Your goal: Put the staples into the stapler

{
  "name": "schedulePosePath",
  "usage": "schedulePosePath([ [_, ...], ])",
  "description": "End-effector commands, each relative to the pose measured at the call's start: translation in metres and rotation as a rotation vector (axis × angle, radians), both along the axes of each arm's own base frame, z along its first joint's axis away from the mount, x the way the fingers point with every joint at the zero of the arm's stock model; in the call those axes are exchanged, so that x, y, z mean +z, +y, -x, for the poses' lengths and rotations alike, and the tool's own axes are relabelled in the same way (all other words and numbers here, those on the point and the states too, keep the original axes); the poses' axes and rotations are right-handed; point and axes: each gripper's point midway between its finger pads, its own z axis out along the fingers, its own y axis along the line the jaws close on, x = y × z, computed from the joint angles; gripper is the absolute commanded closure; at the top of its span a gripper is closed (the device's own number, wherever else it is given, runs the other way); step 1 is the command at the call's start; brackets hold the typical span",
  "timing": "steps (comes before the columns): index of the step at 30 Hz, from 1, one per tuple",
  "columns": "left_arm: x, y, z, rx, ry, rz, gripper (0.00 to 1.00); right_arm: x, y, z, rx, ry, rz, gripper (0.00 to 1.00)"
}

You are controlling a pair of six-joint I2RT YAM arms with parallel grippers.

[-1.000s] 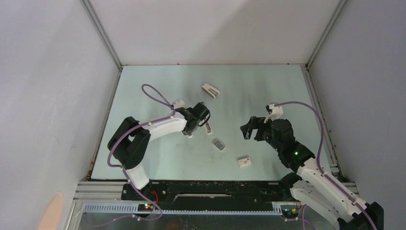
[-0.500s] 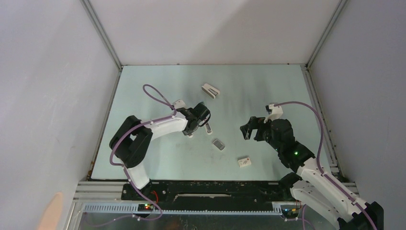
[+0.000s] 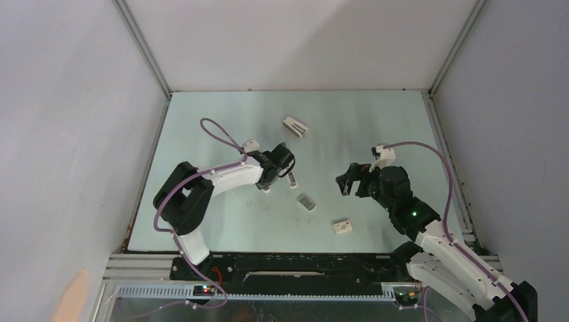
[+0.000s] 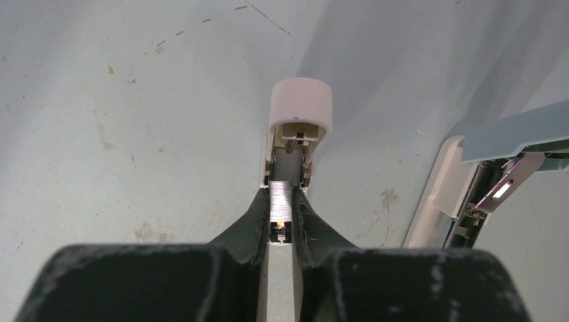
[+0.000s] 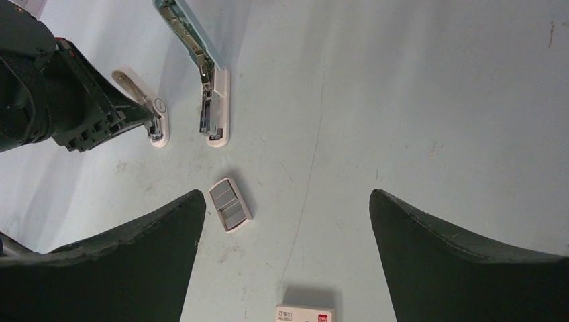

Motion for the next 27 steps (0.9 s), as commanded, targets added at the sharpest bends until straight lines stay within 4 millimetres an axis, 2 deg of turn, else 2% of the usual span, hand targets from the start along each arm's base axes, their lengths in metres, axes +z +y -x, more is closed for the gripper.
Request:
schedulePosePath([
  [1,0.018,0.005,-0.01,0.041,-0.072,0.006,0.87,0.009,0.004,-0.006,0.003,-0.036,-0.015,0.05],
  [17,0.027,0.008,-0.009,0.052,-0.093,0.019,0.88,0.007,0.005,-0.006,0.008,-0.031,-0.014,0.05],
  [27,0.015,0.005,-0.008,0.051,-0.065,0.018,0.87,0.006,0.006,-0.006,0.011,-0.028,-0.013,0.05],
])
